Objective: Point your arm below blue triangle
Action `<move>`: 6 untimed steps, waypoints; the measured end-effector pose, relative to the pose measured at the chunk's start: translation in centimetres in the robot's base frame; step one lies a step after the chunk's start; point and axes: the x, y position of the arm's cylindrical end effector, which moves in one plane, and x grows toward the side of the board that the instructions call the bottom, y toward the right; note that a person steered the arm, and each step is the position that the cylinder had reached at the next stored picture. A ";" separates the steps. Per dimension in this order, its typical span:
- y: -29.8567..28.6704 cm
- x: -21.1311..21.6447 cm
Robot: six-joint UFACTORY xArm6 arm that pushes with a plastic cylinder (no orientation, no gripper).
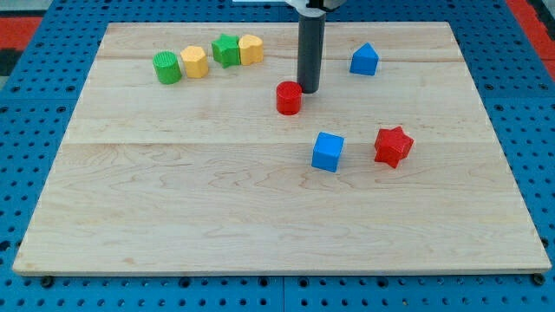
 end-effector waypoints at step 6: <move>5.4 -5.3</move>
